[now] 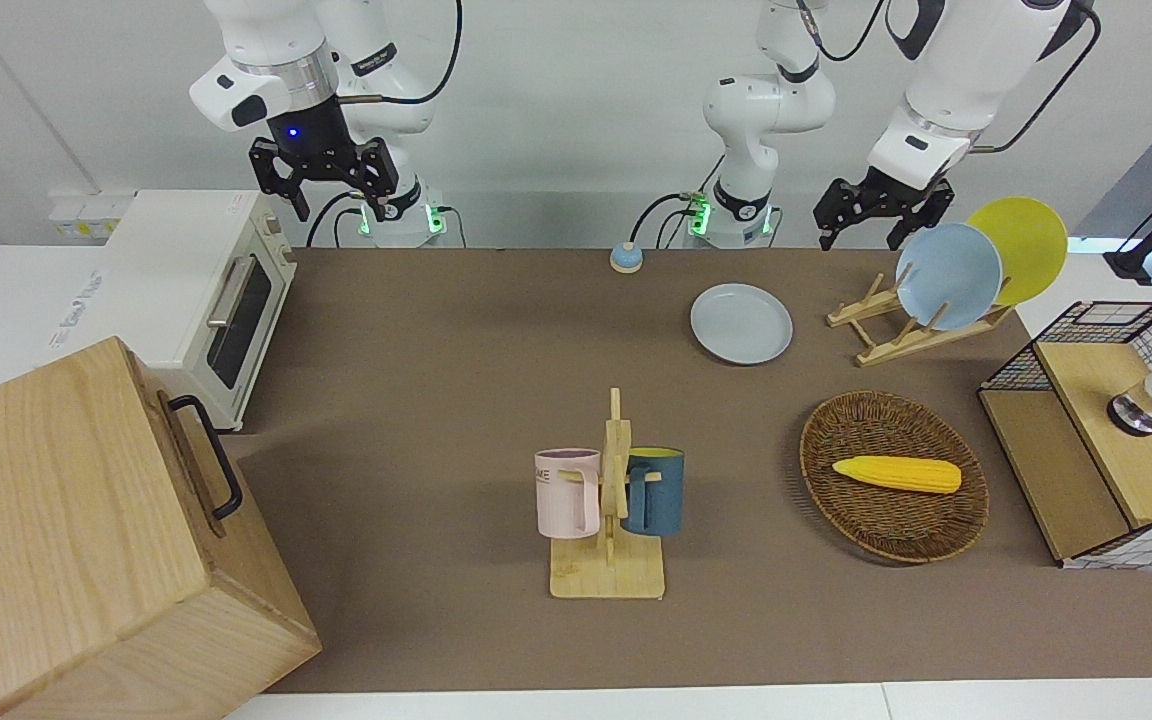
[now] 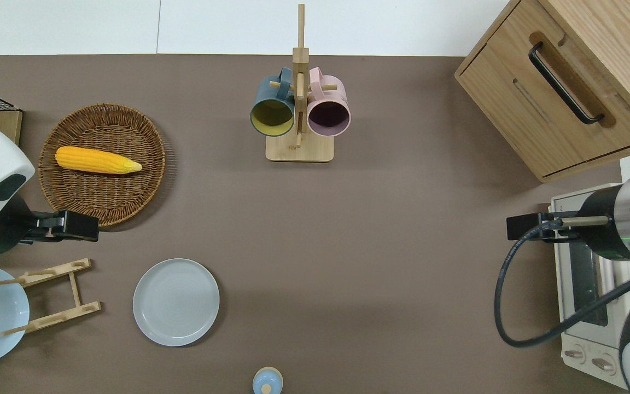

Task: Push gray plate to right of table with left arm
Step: 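Move the left gripper down beside the gray plate's edge nearest the basket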

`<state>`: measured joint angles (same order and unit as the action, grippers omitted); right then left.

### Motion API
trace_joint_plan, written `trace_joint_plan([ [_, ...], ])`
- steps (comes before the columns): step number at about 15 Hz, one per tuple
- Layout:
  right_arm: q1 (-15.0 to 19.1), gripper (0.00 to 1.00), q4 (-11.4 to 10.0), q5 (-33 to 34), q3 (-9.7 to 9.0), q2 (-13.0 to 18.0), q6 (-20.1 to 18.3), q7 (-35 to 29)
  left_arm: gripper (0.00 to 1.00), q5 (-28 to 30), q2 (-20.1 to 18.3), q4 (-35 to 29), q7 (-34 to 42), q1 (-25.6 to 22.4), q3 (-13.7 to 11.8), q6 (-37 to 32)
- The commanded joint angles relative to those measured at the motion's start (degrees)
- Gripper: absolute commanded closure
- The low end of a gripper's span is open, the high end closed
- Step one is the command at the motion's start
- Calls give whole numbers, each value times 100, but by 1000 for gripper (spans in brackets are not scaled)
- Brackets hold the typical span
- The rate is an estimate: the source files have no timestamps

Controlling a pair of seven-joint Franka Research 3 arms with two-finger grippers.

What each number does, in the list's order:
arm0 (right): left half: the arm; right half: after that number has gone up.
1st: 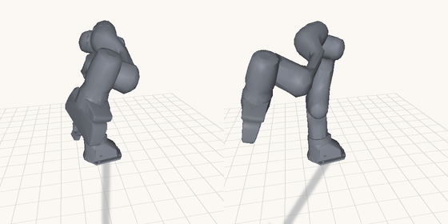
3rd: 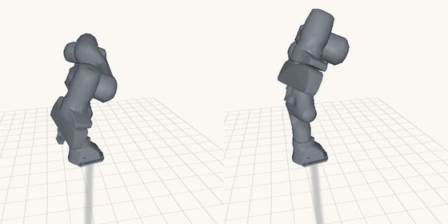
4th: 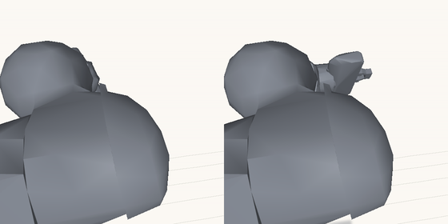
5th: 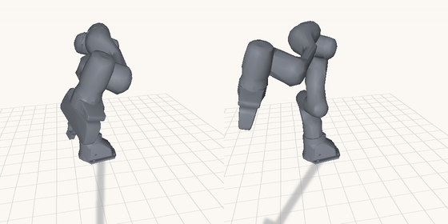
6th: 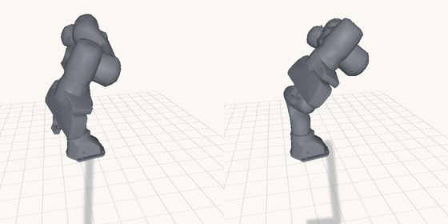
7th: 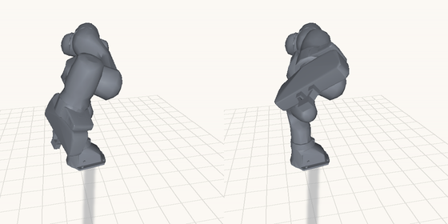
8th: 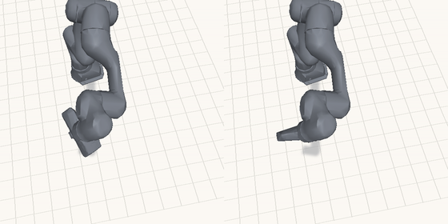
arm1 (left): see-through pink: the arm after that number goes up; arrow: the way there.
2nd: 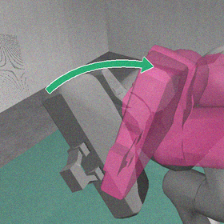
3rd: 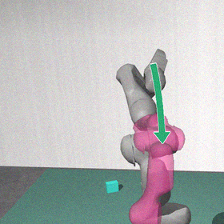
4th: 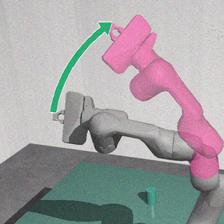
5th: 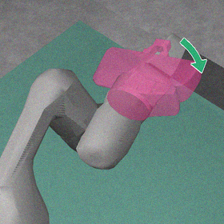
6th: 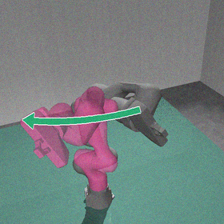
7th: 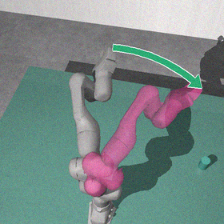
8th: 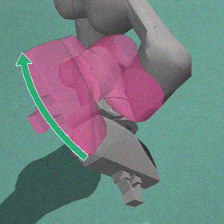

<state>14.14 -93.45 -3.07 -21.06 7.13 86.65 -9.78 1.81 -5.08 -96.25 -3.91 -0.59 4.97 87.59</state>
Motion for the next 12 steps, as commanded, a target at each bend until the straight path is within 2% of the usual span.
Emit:
trace_joint_plan([
  [1, 168, 5, -156, -124, -91, 157, 1, -59, 7, -93, -28, -165, 119, -231, 39, -137],
  [4, 168, 5, -156, -124, -91, 157, 1, -59, 5, -93, -28, -358, 354, -240, 21, -128],
  [6, 168, 5, -156, -124, -91, 157, -7, -59, 7, -93, -28, -691, 610, -258, -145, -111],
  [9, 168, 5, -156, -124, -91, 157, 1, -59, 5, -67, -63, -1132, 559, -258, -207, 47],
  [12, 168, 5, -156, -124, -91, 157, 1, -59, 7, -6, -404, -1824, 550, -258, -347, 380],
])
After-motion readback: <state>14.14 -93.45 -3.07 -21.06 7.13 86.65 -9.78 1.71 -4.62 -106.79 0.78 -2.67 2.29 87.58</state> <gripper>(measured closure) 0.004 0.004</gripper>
